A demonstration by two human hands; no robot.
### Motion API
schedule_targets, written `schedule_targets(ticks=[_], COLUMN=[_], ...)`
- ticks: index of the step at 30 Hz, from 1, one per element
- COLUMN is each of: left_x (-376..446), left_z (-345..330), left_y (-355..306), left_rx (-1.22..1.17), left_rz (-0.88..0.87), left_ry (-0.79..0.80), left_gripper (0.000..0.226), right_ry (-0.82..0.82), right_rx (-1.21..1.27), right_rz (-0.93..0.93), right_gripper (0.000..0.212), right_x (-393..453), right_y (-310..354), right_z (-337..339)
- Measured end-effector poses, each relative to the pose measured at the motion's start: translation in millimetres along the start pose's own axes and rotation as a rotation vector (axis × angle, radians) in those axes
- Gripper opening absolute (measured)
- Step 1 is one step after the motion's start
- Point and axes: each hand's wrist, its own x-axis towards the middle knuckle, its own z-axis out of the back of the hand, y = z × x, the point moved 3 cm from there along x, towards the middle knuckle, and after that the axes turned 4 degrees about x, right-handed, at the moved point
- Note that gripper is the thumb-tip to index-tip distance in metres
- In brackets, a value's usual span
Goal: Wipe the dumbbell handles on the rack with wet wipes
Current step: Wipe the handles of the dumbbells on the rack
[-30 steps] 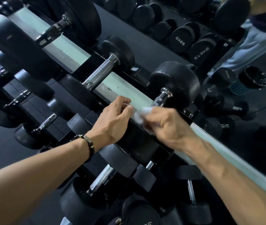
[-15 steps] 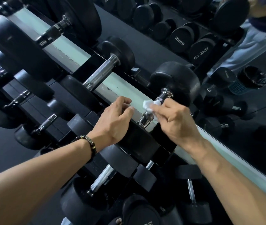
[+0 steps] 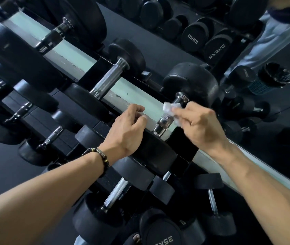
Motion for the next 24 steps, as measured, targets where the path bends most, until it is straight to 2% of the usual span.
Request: schedule_targets(ticks=[2,3,7,10,14,17,19,24], left_x=[1,1,1,1,1,1,1,3], left_z=[0,-1,-1,-1,0,1,0,-2], left_y=[1,1,1,1,-1,-1,-1,1], left_rx=[0.007,0.011,0.012,0.026,0.029,0.017,0.008,-0.006], left_rz=[0.008,0.006,-0.004,0.01,0.019,0.012,0.019,0.03], left_ry=[-0.001,-0.002,-0.005,-0.005,-0.007,-0.004,-0.006,-0.005], left_gripper=[0.03,0.03,0.031,0.03,0.032,0.037,0.035,0.046], right_ry=[-0.154,-0.177,-0.075,-0.173,-0.307,-0.209,-0.183,-0.488], right_rx=[0.018,0.052,0.268,0.29,0.334,0.448,0.39,0.304], right_rz=[-0.149,-0.201,-0.321,-0.409,-0.524,-0.499,-0.443,-0.684], right_gripper=[0.02,0.019,0.018,0.026,0.01,0.009,0.009,0.045], right_x=[0,-6,-32,-26,-32,-38,-32,-11], right_y=[1,8,21,9,16,24,22,-3], right_z=[-2,-6,-17,-15,-28,-27,-21,-22])
